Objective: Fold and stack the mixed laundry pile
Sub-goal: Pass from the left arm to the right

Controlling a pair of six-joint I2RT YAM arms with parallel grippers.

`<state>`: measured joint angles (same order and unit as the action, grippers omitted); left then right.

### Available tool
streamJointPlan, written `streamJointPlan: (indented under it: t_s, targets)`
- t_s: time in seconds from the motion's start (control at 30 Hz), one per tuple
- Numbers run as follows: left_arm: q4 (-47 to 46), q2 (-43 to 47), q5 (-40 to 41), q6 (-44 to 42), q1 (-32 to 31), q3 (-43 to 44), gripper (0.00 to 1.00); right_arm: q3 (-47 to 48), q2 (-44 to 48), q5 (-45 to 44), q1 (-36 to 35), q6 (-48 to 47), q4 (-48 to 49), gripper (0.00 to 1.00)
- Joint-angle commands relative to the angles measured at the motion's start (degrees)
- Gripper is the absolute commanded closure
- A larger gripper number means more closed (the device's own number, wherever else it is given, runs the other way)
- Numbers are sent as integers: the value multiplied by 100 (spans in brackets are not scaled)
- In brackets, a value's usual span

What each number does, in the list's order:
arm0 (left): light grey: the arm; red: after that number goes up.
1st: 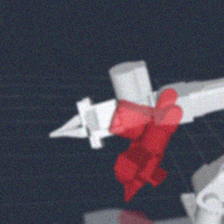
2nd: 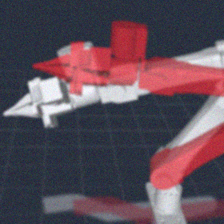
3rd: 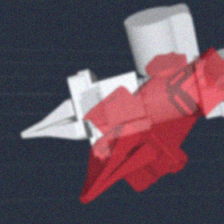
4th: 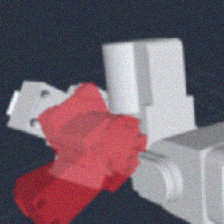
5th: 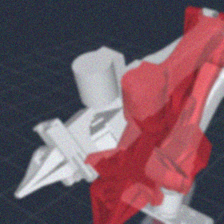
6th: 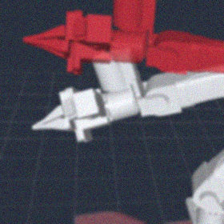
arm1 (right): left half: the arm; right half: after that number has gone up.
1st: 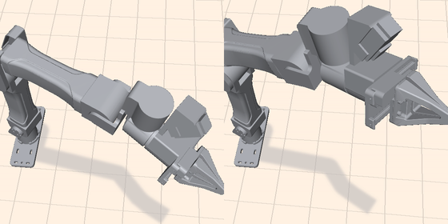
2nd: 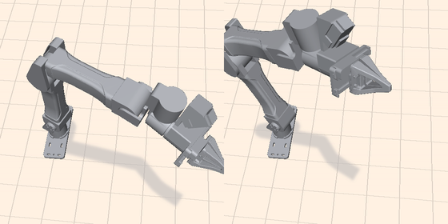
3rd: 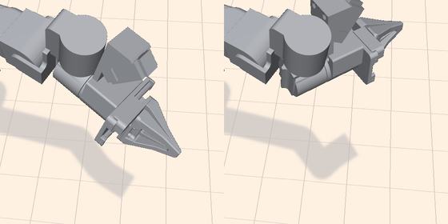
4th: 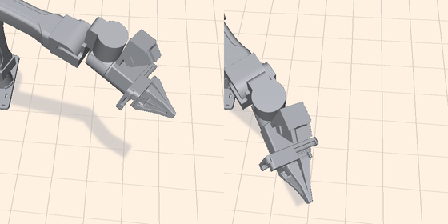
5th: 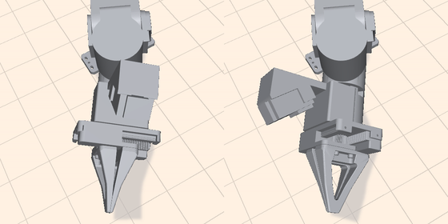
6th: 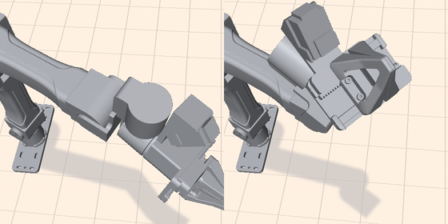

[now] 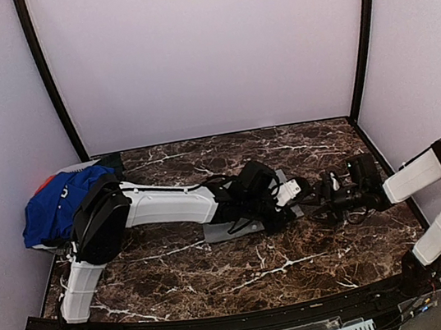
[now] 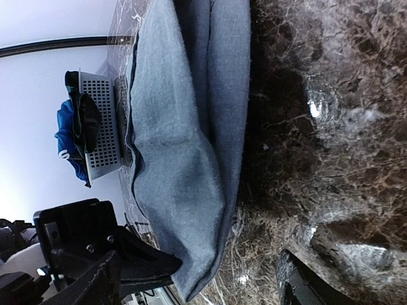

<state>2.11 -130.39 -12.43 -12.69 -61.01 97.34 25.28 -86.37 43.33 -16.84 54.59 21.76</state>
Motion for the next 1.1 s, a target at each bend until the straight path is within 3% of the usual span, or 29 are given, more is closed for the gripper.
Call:
streamJointPlan:
  t_s: [0.0,0.27,0.73,0.9,1.07]
  targets:
    - [-192,438,-134,75,28,-28,100,109,-390,-111,-153,514,801,20]
    - [-193,528,-307,22,28,-101,100,664,-1662,198,-346,1241,1939,23]
    - [-493,804,-553,-148,28,-557,100,1697,-3093,726,-416,1409,2273,40]
    - [-524,813,-566,-151,48,-609,100,1780,-3421,986,-425,1573,2637,53]
    - [-436,848,-553,-85,78,-626,97,1792,-3241,1113,-396,1353,2259,81]
